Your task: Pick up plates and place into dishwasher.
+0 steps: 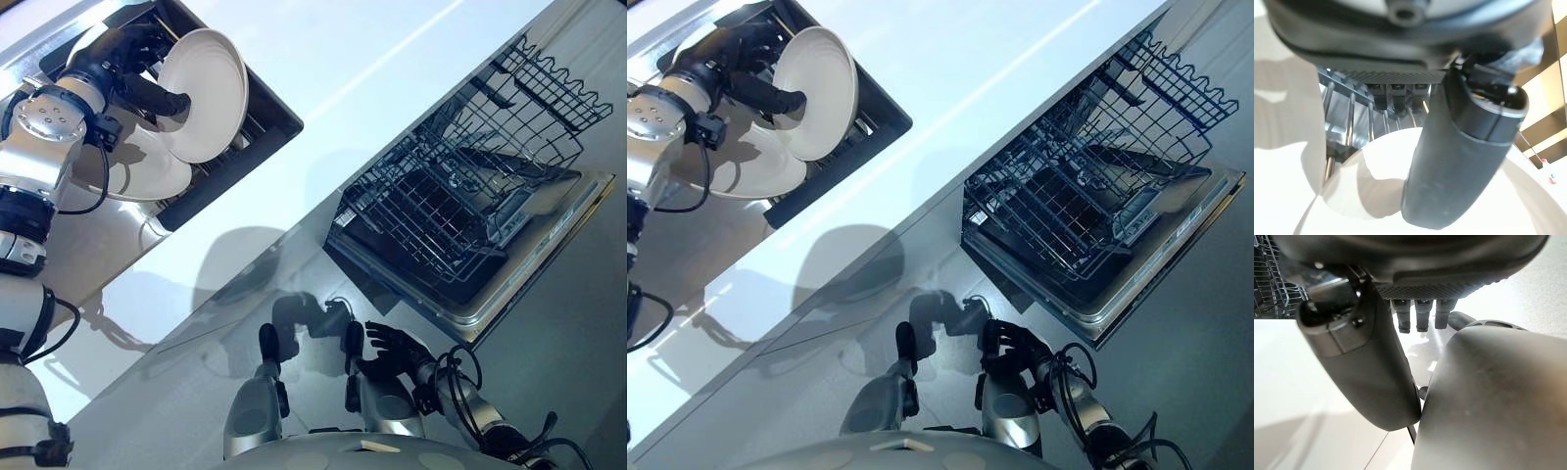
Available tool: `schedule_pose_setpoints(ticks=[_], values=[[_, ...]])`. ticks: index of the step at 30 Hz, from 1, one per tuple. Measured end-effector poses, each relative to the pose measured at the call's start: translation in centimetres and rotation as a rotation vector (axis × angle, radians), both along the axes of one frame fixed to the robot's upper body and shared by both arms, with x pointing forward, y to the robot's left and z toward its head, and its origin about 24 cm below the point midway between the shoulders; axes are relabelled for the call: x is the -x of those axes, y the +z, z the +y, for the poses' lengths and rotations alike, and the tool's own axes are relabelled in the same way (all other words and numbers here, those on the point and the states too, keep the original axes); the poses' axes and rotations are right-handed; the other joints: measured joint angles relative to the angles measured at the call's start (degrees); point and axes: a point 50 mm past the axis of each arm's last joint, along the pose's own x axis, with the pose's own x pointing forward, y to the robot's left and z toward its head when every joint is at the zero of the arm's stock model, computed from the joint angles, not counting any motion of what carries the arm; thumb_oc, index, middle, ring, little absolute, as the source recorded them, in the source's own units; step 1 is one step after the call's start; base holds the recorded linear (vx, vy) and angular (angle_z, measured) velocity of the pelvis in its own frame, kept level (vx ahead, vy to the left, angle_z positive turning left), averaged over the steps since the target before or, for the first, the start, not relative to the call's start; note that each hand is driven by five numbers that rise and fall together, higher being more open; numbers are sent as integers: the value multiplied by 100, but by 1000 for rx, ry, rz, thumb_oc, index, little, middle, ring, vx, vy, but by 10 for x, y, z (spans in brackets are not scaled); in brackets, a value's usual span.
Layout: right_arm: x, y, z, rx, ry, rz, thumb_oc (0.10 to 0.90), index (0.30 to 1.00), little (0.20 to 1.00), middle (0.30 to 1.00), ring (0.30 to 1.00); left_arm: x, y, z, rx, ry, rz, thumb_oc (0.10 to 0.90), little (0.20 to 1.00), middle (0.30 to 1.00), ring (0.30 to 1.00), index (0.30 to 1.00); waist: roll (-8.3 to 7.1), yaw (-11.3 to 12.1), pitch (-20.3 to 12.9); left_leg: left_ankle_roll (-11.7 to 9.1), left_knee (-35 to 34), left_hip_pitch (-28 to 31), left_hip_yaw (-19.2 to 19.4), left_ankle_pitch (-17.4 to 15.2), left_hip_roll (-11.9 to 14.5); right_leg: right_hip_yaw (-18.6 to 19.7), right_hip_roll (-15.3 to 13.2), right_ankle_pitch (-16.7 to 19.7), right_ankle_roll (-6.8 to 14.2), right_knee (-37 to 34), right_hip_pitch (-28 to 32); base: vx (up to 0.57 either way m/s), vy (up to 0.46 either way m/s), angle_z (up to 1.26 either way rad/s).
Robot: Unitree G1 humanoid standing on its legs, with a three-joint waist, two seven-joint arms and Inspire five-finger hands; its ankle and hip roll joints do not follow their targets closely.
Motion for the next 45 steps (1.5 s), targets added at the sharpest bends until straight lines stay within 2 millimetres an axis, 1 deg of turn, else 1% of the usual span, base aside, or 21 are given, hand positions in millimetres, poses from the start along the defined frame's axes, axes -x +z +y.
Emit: schedule_pose_setpoints(ticks=[8,11,12,13,14,15,19,21,24,30,38,43,45], values=[[-1,-3,-1,-11,-25,22,800,900,900,900,900,0,-4,-3,97,-74,60,800,900,900,900,900,1,-82,-12,8,-1,235,5,5,-1,31,3,-1,1,-1,219,46,-16,-1],[1,-5,-2,-9,-28,37,800,900,900,900,900,0,-5,-4,119,-97,78,800,900,900,900,900,8,-109,-95,8,0,248,7,6,-2,41,5,0,0,-1,228,47,-18,-1],[3,-6,-2,-8,-31,47,800,900,900,900,900,-1,-7,-5,126,-103,97,402,502,559,559,559,11,-129,-164,9,0,248,9,6,-2,44,3,0,0,-1,227,42,-12,-1],[4,-7,-2,-8,-33,51,800,900,900,900,900,-1,-7,-5,128,-107,102,358,458,521,521,521,10,-135,-201,8,0,250,12,6,-4,46,1,0,0,-1,227,55,-10,-2],[5,-8,-2,-8,-35,57,800,900,900,900,900,-1,-7,-5,130,-111,104,158,258,349,349,349,12,-141,-250,8,0,253,20,6,-4,52,1,0,0,-1,227,48,-8,-2],[6,-9,-1,-9,-36,63,800,900,900,900,900,-1,-8,-6,140,-115,103,100,200,300,300,300,12,-152,-294,8,0,257,26,6,-4,56,0,0,0,0,227,52,-10,-4],[8,-11,0,-14,-48,76,800,900,900,900,900,-1,-8,-6,144,-125,110,100,200,300,300,300,21,-174,-379,8,0,370,62,5,-3,96,3,0,0,-1,319,26,-10,-3],[11,-13,-1,-10,-53,90,800,900,900,900,900,-1,-10,-8,146,-133,117,100,200,300,300,300,40,-171,-505,7,-1,373,71,2,1,115,9,-1,0,-2,315,5,-7,-2],[17,-15,-3,-10,-66,104,800,900,900,900,900,-1,-19,-5,143,-113,137,100,200,300,300,300,95,-178,-688,5,-2,386,108,-1,-1,157,8,0,1,-2,305,11,-9,-6],[29,-18,-11,2,-91,130,800,900,900,900,900,0,-27,-1,120,-84,164,100,200,300,300,300,207,-131,-883,5,-1,395,110,-1,-1,160,8,2,3,-2,311,2,-1,-1],[35,-21,-12,12,-87,146,800,900,900,900,900,0,-29,-1,118,-98,180,100,200,300,300,300,227,-130,-934,5,-2,488,108,-1,-2,162,7,2,3,-2,408,0,0,0],[36,-21,-13,18,-95,138,800,900,900,900,900,0,-29,-1,116,-94,179,100,200,300,300,300,233,-127,-952,6,-2,527,107,0,-2,167,7,2,3,-2,445,0,0,0],[33,-18,-12,21,-102,109,800,900,900,900,900,0,-28,0,108,-75,161,100,200,300,300,300,233,-133,-952,6,-2,552,102,0,-1,164,8,2,3,-2,473,0,0,0]])
